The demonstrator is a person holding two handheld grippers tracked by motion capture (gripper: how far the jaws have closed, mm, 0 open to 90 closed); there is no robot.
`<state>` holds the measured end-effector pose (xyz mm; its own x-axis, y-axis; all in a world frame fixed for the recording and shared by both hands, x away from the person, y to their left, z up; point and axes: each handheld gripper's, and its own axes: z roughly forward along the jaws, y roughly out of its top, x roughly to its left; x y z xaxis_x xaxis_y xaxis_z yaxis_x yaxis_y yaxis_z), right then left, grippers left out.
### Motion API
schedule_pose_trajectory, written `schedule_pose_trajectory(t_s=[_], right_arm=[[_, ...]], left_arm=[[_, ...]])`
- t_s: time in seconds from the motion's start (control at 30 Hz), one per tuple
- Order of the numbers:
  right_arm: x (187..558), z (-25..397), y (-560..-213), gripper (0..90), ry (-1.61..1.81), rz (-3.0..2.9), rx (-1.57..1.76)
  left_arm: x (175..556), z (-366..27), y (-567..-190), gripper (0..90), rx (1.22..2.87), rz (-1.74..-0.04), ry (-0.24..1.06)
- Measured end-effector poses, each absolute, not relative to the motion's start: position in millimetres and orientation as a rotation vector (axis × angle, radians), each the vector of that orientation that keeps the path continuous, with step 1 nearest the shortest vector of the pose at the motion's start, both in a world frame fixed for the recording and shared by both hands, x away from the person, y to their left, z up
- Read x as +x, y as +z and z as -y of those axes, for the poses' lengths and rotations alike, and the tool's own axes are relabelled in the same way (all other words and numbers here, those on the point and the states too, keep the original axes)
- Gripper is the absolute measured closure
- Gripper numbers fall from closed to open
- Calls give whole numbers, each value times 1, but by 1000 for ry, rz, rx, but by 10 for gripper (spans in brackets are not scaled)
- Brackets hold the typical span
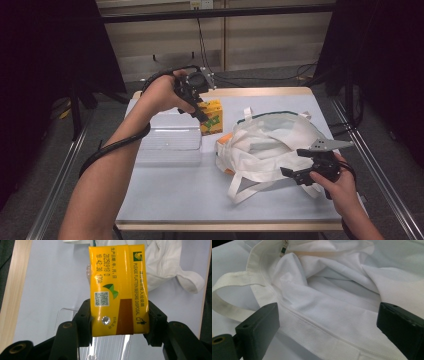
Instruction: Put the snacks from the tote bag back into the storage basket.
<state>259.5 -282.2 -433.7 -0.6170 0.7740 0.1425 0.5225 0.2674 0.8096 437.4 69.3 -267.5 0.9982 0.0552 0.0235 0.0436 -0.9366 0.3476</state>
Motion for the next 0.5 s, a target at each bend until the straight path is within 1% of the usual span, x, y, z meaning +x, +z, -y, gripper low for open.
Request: schedule_pose_trajectory(t_s=[0.3, 0.5], right_arm=[[260, 281, -434, 45, 1286, -2261, 1189], [260, 281, -435, 45, 1282, -2267, 1189]], left_arm=[[441, -80, -273, 503, 2802, -72, 27], [442, -88, -277, 503, 2822, -79, 40]])
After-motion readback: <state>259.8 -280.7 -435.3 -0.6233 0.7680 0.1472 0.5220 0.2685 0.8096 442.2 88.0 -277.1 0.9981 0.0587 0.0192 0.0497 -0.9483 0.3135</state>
